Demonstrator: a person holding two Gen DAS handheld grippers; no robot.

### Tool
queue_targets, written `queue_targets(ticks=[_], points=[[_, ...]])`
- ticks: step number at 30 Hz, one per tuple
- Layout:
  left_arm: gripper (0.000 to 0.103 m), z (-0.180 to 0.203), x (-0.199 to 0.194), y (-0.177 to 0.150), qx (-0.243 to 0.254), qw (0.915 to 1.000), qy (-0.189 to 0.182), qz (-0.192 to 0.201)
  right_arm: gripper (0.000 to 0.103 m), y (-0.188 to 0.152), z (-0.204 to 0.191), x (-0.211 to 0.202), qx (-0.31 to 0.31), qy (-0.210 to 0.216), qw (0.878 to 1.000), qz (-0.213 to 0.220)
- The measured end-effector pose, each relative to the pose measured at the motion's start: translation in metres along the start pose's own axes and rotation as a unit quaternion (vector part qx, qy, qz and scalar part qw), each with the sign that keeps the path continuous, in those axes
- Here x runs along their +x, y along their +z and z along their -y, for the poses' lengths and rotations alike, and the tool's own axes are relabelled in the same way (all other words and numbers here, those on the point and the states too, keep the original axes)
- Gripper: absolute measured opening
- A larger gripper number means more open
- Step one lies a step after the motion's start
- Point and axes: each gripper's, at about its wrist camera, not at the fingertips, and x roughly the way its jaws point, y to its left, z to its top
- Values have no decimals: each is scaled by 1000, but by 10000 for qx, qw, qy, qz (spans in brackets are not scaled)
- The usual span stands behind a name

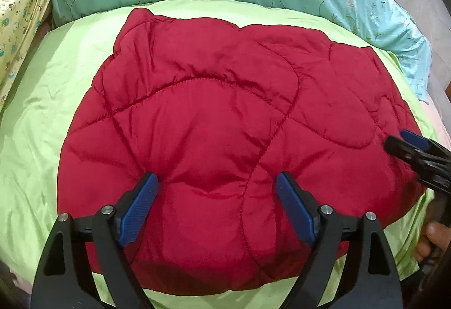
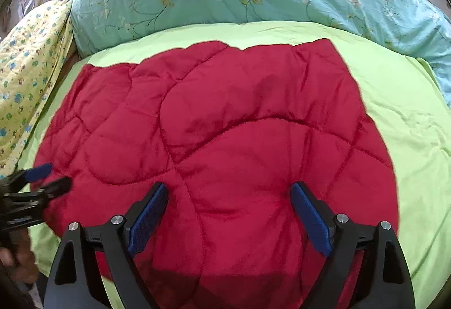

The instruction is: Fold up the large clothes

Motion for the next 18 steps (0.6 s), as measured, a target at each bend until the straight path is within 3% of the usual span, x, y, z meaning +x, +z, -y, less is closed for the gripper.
queue_targets(ticks=[12, 18], points=[[87, 6, -47, -37, -295, 9992, 193, 211, 91, -37, -13, -73, 42, 265, 9984, 499], [87, 11, -62, -64, -196, 9978, 630, 100, 92, -57, -18, -82, -4, 226, 9989, 400]])
